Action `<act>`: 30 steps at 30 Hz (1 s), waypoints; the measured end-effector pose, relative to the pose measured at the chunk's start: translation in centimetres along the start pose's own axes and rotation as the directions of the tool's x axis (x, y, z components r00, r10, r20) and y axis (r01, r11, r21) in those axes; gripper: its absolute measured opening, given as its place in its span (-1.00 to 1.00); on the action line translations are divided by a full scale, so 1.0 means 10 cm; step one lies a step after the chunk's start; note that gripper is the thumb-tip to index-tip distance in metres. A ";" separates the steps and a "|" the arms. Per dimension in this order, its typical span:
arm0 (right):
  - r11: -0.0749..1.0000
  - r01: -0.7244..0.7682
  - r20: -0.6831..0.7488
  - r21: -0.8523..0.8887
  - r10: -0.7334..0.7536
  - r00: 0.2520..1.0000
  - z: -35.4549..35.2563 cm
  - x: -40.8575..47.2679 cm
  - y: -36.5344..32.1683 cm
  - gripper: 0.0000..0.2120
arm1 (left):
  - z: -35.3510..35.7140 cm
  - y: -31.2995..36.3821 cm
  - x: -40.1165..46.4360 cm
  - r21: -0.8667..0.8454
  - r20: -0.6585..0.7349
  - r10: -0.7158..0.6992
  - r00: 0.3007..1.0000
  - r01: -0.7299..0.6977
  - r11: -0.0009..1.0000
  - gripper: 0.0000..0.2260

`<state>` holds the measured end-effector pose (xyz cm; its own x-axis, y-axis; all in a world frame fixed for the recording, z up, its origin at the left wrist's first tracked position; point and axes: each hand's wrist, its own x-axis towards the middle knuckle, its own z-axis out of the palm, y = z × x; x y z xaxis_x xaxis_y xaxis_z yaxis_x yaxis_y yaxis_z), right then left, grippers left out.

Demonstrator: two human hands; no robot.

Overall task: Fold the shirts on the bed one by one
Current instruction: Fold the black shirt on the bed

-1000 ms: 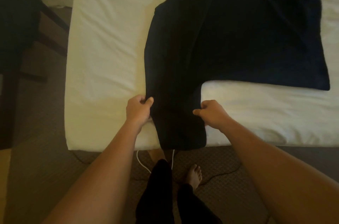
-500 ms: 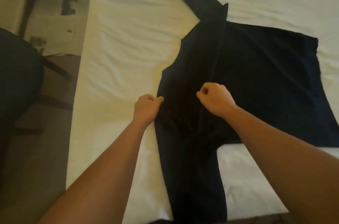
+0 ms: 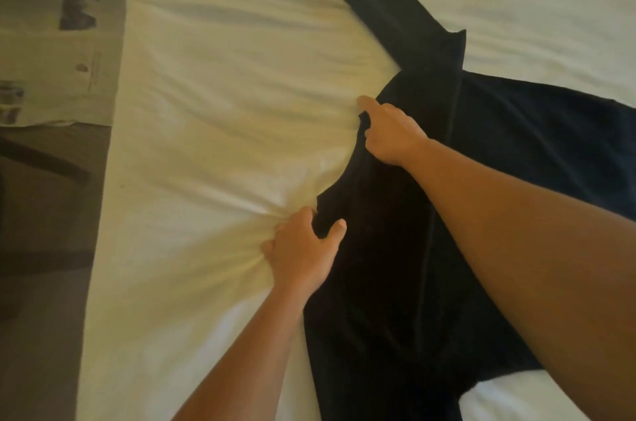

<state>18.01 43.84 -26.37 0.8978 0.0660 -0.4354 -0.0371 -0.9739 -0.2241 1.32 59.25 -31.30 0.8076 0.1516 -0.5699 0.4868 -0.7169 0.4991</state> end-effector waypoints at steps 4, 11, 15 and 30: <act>0.989 -0.062 0.046 -0.133 0.068 0.997 -0.08 0.16 -0.09 -0.79 | -0.05 0.01 0.04 0.018 0.058 0.001 0.998 -0.002 1.000 -0.54; 0.902 0.295 -0.136 0.315 -0.265 0.955 -0.30 0.03 -0.89 -0.92 | -0.46 -0.35 -0.23 -0.637 -0.100 -0.010 0.995 -0.056 0.769 -0.66; 0.905 0.254 0.043 0.342 -0.286 0.957 0.02 -0.03 -1.07 -0.92 | -0.48 -0.60 -0.61 -0.711 -0.136 -0.094 0.986 -0.031 0.703 -0.64; 0.941 0.176 0.304 0.290 -0.265 0.915 -0.04 -0.46 -0.84 -0.30 | -0.55 -0.57 -0.55 -0.558 0.183 -0.232 0.955 0.295 0.776 -0.49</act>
<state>14.40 51.66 -22.17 0.6983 0.3841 -0.6041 -0.0041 -0.8417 -0.5399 -4.04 66.24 -27.40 0.5980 0.1868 -0.7795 0.8015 -0.1314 0.5834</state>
